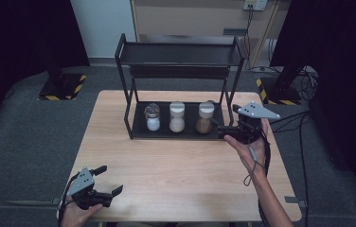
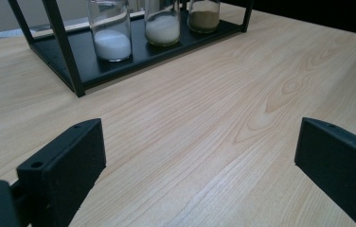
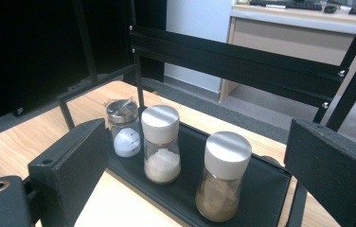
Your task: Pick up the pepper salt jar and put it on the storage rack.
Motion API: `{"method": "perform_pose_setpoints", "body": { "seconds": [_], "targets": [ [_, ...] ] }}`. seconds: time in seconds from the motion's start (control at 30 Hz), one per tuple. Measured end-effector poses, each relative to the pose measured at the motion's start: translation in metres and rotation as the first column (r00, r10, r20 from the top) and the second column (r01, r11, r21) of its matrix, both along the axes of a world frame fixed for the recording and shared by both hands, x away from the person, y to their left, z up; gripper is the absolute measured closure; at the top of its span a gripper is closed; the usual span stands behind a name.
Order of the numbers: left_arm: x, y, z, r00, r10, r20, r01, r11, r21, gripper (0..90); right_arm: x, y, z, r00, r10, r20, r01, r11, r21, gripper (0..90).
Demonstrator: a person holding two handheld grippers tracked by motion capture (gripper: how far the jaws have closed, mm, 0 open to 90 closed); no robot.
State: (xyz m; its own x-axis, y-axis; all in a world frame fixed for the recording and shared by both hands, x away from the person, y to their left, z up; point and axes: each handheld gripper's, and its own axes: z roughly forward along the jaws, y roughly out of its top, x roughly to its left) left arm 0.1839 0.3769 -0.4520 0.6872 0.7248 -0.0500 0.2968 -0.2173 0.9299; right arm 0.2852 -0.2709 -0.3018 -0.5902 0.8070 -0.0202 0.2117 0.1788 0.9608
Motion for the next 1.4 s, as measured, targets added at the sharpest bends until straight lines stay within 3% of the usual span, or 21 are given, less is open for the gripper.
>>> {"method": "perform_pose_setpoints", "body": {
  "seconds": [0.3, 0.67, 0.97, 1.4],
  "targets": [
    [0.000, 0.000, 0.000, 1.0000, -0.004, -0.001, 0.004, 1.0000, 0.005, 1.7, -0.033, -0.009, -0.005, 0.9994, 0.029, 0.022, -0.028, 0.999, -0.028, 7.3],
    [-0.001, -0.001, 0.000, 1.0000, -0.005, 0.006, 0.005, 0.9999, 0.011, 1.6, -0.071, -0.033, -0.025, 0.9999, 0.014, -0.008, -0.015, 1.000, -0.019, 6.7],
    [-0.002, 0.001, 0.000, 0.9999, -0.004, 0.012, 0.004, 1.0000, 0.000, 1.5, -0.091, -0.046, -0.041, 0.9999, 0.003, -0.012, -0.003, 1.000, -0.020, 5.9],
    [-0.003, 0.001, 0.000, 0.9998, -0.007, 0.018, 0.007, 1.0000, 0.003, 1.5, -0.115, -0.067, -0.068, 0.9971, -0.045, -0.061, 0.044, 0.999, -0.004, 3.3]
  ]
}}
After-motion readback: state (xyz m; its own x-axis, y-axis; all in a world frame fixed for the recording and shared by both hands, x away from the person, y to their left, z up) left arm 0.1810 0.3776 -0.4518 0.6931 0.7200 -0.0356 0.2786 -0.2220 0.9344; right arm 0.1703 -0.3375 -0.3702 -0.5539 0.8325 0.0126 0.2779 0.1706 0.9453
